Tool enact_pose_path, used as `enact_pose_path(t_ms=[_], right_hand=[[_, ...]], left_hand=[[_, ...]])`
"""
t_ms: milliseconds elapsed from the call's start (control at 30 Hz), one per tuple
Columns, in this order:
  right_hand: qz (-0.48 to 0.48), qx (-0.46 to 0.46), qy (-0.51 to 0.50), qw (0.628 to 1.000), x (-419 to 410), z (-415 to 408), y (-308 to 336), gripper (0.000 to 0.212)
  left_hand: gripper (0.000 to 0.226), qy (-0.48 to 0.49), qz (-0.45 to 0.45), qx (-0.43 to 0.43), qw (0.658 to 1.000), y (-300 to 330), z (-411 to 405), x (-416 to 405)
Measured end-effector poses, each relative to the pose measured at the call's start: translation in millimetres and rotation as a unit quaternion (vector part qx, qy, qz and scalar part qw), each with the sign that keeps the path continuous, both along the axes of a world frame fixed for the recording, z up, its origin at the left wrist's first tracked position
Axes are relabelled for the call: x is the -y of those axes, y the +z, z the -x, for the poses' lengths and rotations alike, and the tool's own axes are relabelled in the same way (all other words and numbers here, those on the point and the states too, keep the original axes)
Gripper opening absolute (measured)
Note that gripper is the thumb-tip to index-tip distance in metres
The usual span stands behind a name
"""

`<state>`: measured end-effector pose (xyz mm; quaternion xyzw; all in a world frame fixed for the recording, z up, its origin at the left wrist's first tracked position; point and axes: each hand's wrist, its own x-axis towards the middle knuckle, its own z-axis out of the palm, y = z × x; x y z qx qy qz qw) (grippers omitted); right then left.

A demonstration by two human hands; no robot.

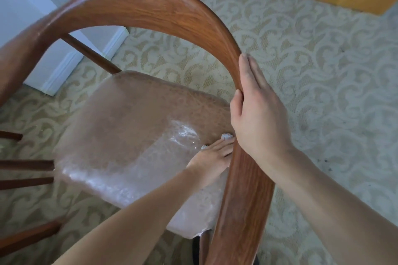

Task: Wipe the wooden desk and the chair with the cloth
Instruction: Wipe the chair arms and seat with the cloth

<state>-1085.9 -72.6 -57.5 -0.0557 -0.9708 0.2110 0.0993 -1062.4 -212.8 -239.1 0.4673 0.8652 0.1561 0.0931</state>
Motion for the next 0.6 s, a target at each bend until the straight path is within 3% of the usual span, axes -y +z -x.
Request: enact_pose_path(t_ms=[67,200,433,500,600], right_hand=[[0.003,0.002,0.002,1.000,0.5,0.2,0.3,0.060],[0.002,0.006,0.002,1.000,-1.8,1.3,-0.1,0.061],[-0.001,0.002,0.000,1.000,-1.6,-0.2,-1.2,0.060],[-0.007,0.004,-0.004,1.000,-1.0,0.3,-0.7,0.060],[-0.010,0.010,-0.004,1.000,0.0,0.5,0.3,0.060]], left_hand=[[0.059,0.012,-0.014,-0.009,1.000,-5.5,20.9,18.3],[0.082,0.178,0.028,0.019,0.983,-4.0,77.5,64.6],[0.061,0.421,0.037,0.055,0.905,-13.9,87.0,128.1],[0.058,0.430,0.015,0.059,0.901,-13.6,65.3,110.7],[0.052,0.359,-0.011,0.064,0.931,-9.2,16.3,75.9]])
